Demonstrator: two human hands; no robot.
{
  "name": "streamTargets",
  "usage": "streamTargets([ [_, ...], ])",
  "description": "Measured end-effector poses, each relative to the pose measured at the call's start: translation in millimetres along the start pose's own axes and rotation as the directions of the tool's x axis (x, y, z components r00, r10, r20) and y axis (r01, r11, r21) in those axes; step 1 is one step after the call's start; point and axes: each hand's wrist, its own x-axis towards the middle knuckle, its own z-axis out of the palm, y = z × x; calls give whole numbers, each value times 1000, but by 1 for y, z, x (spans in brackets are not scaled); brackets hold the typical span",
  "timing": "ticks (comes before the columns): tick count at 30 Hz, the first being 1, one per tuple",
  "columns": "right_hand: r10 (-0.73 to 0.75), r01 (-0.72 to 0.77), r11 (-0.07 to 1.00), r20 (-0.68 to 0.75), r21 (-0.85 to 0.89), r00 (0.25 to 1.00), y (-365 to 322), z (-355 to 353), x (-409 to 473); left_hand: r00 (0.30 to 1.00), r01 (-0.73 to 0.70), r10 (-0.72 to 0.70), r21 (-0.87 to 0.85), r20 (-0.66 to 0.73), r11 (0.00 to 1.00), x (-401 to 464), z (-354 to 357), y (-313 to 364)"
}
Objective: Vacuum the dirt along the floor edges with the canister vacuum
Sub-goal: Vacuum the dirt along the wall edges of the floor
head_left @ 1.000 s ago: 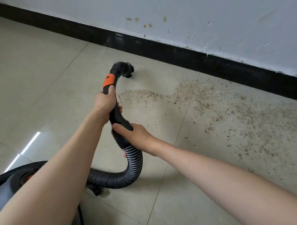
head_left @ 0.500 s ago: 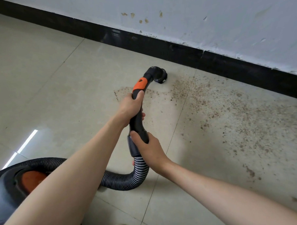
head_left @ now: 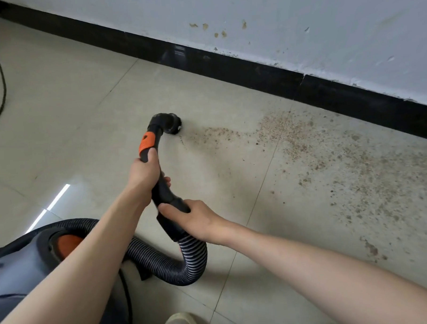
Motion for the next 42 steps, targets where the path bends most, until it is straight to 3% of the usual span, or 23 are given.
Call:
streamTargets([
  [4,0,2,999,28,-44,1000,7,12,-1,1000,9,-10,-26,-9,1000,-5,-12,-11],
  [8,-8,7,999,-18,-48,1000,15,9,-7,995,20,-15,-48,97,999,-13,-4,-10],
  [12,-20,22,1000,-86,20,996,26,5,-21,976,-25,20,20,217,999,-22,19,-6],
  [20,-22,35,997,-181,73,983,36,-6,-33,948,-97,47,145,314,985,-28,50,0],
  [29,20,2,996,-269,84,963,39,-2,-39,908,-104,35,144,417,984,-29,58,-3],
  [32,1,6,999,-197,36,980,30,-2,-32,930,-77,41,85,365,993,-25,45,-3],
  [38,-6,5,996,-6,-85,1000,9,5,-14,998,30,-27,-64,49,998,-12,-4,-11],
  [42,9,-3,995,58,-96,998,15,15,-17,998,55,-54,-44,22,998,-20,-18,-21],
])
